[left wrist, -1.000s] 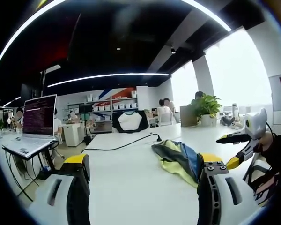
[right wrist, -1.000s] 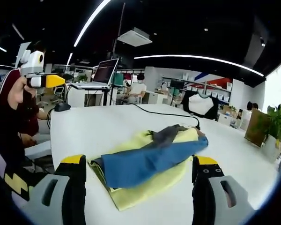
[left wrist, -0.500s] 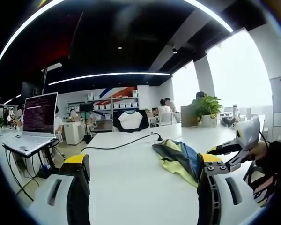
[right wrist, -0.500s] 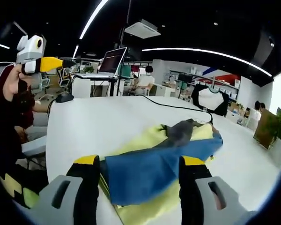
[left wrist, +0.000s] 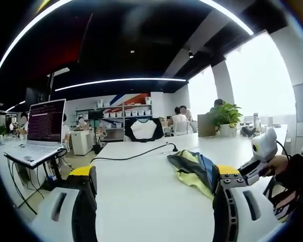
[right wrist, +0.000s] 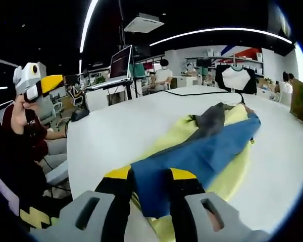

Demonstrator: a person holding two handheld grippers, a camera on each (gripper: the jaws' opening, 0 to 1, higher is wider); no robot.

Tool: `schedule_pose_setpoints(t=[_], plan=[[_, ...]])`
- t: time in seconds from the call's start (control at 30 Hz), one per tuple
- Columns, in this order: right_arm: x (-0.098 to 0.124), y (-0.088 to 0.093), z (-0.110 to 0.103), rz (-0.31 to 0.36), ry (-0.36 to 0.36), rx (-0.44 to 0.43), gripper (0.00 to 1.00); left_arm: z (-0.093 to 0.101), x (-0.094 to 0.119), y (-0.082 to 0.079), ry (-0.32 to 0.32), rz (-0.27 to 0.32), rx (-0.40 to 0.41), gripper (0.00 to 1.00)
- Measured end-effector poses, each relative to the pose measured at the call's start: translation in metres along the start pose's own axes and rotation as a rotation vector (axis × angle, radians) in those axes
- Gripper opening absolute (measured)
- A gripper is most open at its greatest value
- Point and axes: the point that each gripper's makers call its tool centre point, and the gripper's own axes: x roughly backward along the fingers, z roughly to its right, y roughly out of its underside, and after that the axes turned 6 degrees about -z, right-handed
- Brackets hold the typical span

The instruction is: Fold the garment on the visible template until the final outline fits inside the template.

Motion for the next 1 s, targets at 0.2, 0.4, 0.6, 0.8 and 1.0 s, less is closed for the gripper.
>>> schedule_pose_setpoints(t=[0.2, 0.4, 0.6, 0.8, 1.0], plan=[[0.003, -0.005, 0.0, 0.001, -0.019, -0.008, 0.18, 0.002, -0.002, 0.0, 0.006, -0.002, -0.005, 1.0], [0.007, -0.013, 0.003, 0.016, -0.036, -0.041, 0.14, 0.002, -0.002, 0.0, 0.007, -0.003, -0.004, 1.0], [0.009, -0.017, 0.005, 0.02, -0.046, -0.052, 0.1, -0.005, 0.001, -0.001, -0.005, -0.001, 0.001, 1.0], [0.013, -0.02, 0.008, 0.045, -0.064, -0.095, 0.1, -0.007, 0.003, -0.003, -0.016, 0.004, -0.002, 1.0], [0.018, -0.026, 0.012, 0.073, -0.079, -0.134, 0.09, -0.005, 0.001, 0.0, -0.007, -0.005, -0.005, 1.0]])
